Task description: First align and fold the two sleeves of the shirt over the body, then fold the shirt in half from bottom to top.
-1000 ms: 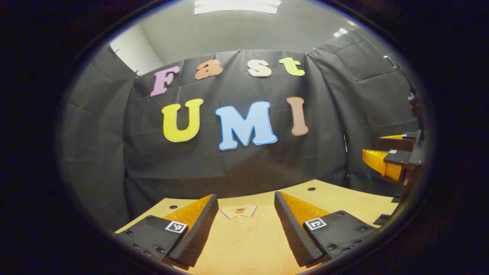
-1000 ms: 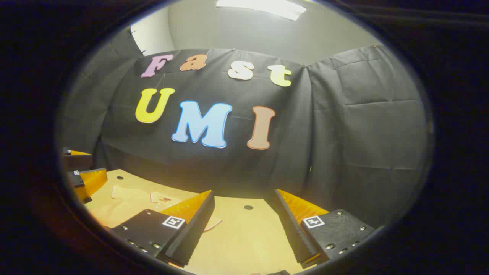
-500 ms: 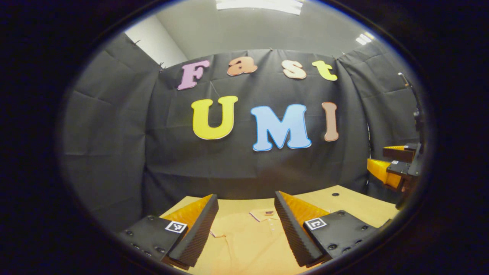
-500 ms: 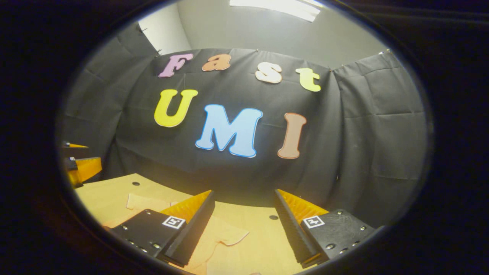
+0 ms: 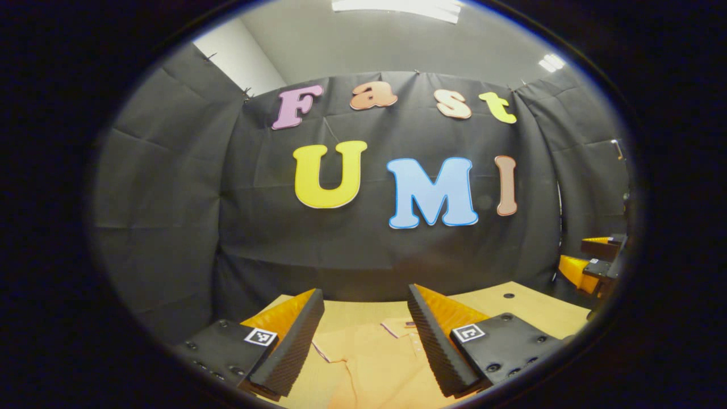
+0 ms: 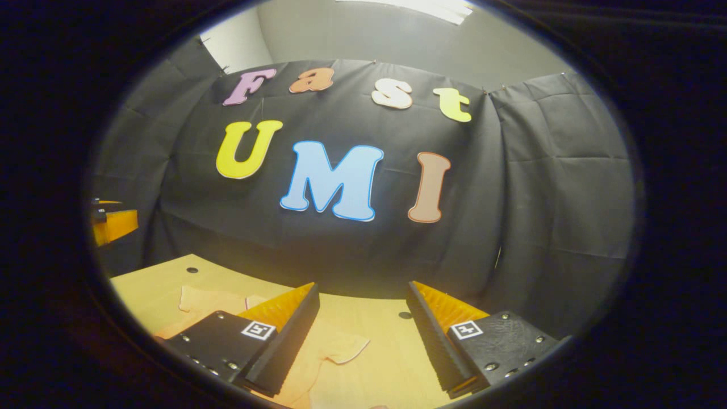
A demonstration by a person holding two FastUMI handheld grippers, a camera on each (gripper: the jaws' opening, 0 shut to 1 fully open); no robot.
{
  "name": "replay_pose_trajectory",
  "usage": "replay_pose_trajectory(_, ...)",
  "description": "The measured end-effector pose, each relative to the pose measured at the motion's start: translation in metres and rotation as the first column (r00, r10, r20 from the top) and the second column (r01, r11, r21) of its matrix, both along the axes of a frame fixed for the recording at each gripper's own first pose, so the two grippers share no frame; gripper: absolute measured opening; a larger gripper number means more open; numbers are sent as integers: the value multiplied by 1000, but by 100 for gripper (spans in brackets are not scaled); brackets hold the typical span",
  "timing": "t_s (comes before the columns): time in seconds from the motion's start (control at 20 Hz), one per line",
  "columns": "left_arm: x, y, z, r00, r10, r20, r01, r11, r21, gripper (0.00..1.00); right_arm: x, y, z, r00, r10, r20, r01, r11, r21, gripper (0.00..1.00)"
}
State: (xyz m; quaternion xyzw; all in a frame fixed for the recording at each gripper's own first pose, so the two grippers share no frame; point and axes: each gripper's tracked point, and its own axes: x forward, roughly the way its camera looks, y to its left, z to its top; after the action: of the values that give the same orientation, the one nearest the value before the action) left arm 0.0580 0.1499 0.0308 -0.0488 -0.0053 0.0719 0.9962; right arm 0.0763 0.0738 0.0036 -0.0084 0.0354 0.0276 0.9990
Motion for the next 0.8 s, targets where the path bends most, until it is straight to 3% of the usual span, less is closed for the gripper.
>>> replay_pose_trajectory(0.45, 35, 17, -21, 999, 0, -40, -1, 1000, -12, 98, 59, 27, -51, 988, 12, -152, -8, 999, 32, 97)
replay_pose_trajectory(0.8, 56, 21, -40, 998, 10, -61, -10, 1000, -2, 97, 108, 40, -135, 932, 36, -362, -4, 996, 87, 97)
